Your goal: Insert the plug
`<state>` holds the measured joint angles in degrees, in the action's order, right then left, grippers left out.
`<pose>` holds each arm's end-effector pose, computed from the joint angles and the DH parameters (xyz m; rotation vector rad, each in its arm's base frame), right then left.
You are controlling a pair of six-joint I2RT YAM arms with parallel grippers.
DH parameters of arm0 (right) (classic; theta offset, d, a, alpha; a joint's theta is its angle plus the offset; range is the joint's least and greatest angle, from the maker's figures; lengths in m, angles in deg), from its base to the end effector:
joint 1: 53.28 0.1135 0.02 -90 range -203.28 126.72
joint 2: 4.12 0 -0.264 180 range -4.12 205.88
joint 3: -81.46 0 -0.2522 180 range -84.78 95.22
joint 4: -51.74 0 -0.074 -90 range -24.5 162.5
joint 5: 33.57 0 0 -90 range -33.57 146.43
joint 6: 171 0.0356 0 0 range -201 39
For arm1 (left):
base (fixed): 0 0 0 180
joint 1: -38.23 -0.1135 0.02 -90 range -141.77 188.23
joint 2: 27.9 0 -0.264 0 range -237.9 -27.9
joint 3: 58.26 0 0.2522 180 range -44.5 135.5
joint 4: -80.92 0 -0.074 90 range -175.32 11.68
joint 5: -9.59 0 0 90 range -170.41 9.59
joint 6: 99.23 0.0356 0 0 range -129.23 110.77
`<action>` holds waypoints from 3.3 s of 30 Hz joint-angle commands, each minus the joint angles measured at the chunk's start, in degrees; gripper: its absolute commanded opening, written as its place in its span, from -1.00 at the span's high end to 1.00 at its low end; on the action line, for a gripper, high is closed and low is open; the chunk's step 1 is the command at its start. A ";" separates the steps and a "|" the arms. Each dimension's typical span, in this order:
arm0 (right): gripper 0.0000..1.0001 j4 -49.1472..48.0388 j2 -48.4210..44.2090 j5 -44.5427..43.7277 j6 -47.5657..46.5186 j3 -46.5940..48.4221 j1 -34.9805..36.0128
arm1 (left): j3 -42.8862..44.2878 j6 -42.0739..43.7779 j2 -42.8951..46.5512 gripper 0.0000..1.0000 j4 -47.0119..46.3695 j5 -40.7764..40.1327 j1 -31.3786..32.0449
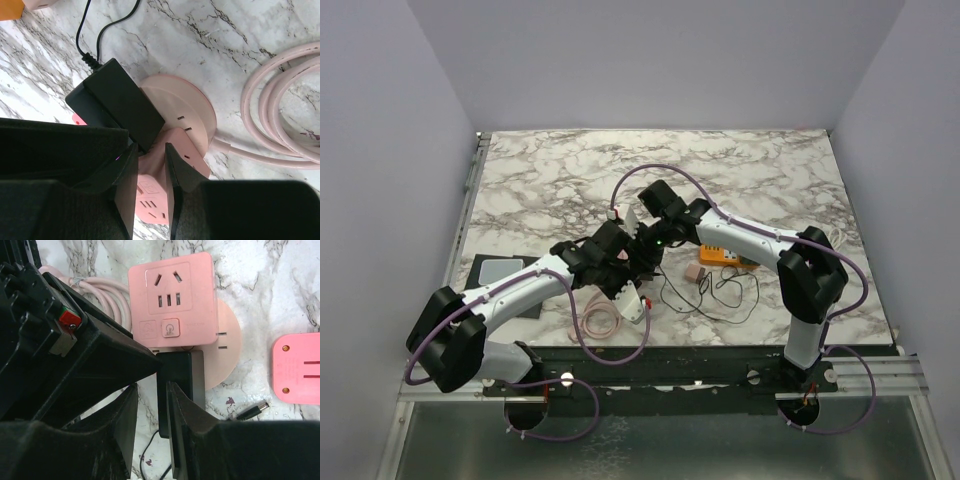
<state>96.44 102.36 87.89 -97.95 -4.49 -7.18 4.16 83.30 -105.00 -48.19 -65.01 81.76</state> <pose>0.2625 0.2995 0.2247 -1.5337 2.0898 0.8959 0.1746 -0.1789 0.2083 2.4807 0.9173 -0.0879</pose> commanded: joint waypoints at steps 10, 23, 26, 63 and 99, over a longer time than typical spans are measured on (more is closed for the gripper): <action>0.33 3.16 7.43 -6.75 -1.36 -3.10 2.33 | -7.37 -3.27 -5.78 0.49 12.52 -0.62 0.64; 0.33 5.70 8.60 -9.84 -0.53 -0.73 3.63 | -10.36 -4.20 -6.55 0.55 12.74 -1.15 0.89; 0.33 6.48 9.08 -10.45 -0.42 -0.62 3.73 | -10.70 -4.14 -6.73 0.55 12.76 -1.14 0.88; -1.00 -2.40 -16.67 -41.03 17.08 1.42 -0.10 | 6.73 -22.01 11.10 -0.37 5.90 4.93 1.24; -0.94 -12.11 -13.81 -38.48 33.79 -25.44 -4.24 | 12.46 -64.82 7.80 -0.98 -27.73 1.16 -11.52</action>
<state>86.80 86.55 48.68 -62.04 -30.01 -11.59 14.30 21.62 -96.41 -74.73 -64.99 70.48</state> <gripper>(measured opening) 0.970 0.988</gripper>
